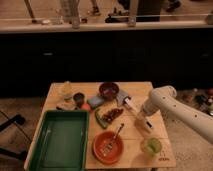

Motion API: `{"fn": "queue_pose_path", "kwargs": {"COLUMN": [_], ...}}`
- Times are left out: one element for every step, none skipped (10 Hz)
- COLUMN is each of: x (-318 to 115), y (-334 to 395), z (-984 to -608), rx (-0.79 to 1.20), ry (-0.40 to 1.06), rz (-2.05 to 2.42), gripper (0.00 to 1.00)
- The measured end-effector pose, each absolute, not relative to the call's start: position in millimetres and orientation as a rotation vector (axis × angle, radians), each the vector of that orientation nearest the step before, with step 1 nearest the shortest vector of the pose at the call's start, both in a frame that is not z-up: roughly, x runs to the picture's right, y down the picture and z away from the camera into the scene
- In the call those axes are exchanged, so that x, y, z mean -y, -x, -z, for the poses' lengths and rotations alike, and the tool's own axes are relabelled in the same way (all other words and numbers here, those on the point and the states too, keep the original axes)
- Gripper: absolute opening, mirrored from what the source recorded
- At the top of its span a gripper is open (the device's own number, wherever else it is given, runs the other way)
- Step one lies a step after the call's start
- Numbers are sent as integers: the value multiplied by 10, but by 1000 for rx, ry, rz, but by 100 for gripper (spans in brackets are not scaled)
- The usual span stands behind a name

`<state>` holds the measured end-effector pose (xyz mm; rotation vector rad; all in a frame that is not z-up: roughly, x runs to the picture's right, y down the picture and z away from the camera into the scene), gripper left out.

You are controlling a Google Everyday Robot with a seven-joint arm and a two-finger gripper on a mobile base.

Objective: Wipe tray with brush

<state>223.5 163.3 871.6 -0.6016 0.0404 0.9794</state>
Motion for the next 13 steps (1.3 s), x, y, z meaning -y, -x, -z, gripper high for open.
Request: {"fn": "queue_pose_path", "kwargs": {"x": [-1576,-1536,-1507,-1455,-1410,-1392,-1370,-1339,-1309,-1264,-1221,-1182,-1149], "y": [-2216,-2253,-2275,-2265,-2248,-2262,-2276,-2270,-2280,-2298,-2314,-2332,-2350], "z": [-8679,-8631,-8603,-8566,-8536,-8511,-8485,-8458,-8424,-8370,-8323,-8276,-8232], "rx": [-15,3,15,36,53,63,75,92,110,137,156,177,194], "ry": [592,583,578,571,566,562,558,554,548,540,533,527,522], "rz": [-976,-979,-977,-961,-947,-940,-935,-929,-927,-928,-928,-928,-926], "gripper": [0,0,0,0,0,0,0,0,0,0,0,0,0]}}
